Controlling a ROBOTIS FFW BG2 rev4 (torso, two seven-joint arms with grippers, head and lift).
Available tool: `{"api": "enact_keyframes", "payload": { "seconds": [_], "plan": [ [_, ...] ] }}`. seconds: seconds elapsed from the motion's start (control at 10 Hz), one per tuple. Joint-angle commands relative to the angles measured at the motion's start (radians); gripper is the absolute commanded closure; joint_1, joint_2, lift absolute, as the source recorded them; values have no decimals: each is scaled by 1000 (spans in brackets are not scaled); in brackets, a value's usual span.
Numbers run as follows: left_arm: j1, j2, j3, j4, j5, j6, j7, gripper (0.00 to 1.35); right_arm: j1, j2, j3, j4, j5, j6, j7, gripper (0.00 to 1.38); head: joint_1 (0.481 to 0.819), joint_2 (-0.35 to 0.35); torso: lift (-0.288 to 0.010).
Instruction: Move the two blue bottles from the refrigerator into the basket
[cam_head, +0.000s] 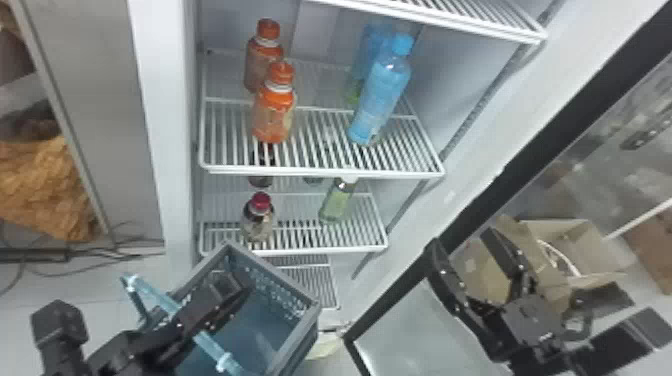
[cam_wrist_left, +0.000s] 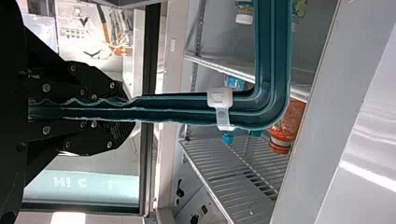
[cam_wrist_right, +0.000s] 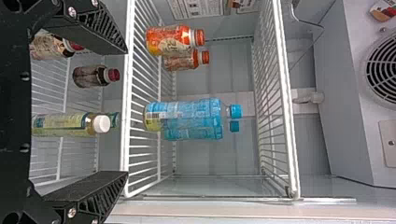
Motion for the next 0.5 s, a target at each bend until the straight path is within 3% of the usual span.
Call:
{"api": "enact_keyframes", "payload": {
  "seconds": [0.0,0.4],
  "plan": [
    [0,0,0,1,0,1,0,1202,-3,2,0,1,-2,0,0,133,695,-350,0],
    [2,-1,2,-2,2,-1,0,1202,-22,2,0,18,-6,0,0,133,695,-350,0]
  ]
}}
